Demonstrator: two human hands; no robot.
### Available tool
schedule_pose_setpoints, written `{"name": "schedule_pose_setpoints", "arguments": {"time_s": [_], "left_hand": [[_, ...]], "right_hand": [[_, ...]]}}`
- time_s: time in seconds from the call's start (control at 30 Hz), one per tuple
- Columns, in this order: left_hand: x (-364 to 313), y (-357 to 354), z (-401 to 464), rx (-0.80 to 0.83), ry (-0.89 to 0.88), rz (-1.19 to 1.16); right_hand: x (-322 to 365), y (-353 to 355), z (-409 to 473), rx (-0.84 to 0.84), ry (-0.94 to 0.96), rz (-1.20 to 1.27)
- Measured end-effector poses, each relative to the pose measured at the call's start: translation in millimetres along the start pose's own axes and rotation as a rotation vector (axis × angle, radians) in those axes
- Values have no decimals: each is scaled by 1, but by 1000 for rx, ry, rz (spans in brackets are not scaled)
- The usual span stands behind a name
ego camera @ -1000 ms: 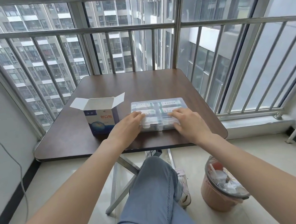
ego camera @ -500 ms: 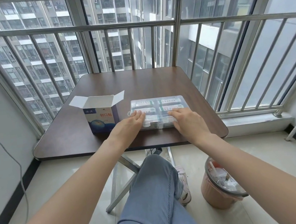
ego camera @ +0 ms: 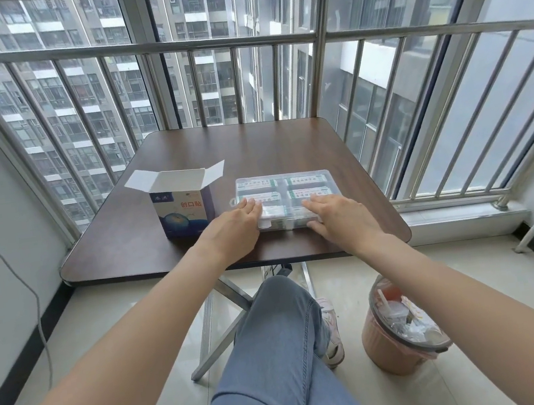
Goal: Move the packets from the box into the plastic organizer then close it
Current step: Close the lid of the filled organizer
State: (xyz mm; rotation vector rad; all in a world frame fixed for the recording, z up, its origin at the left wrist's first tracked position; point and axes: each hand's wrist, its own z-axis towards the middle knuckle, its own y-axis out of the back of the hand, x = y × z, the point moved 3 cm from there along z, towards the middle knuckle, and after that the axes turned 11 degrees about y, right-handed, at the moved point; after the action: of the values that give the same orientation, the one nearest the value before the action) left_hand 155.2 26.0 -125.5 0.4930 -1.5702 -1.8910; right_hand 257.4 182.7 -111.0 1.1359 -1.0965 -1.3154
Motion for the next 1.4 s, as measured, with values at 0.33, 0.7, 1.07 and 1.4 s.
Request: {"name": "schedule_pose_setpoints", "arguments": {"time_s": [0.33,0.7,1.07,1.4], "left_hand": [[2,9,8,-53,-64,194],[-7,21,17,116,107,5],[-19,34,18,161,74,126],[-21,31,19,141,92,142]], "right_hand": [[-35,9,6,171,5,187],[-26,8,13,124,67,-144],[-20,-2,20,73,120,-270],[-15,9,20,97,43,-218]]}}
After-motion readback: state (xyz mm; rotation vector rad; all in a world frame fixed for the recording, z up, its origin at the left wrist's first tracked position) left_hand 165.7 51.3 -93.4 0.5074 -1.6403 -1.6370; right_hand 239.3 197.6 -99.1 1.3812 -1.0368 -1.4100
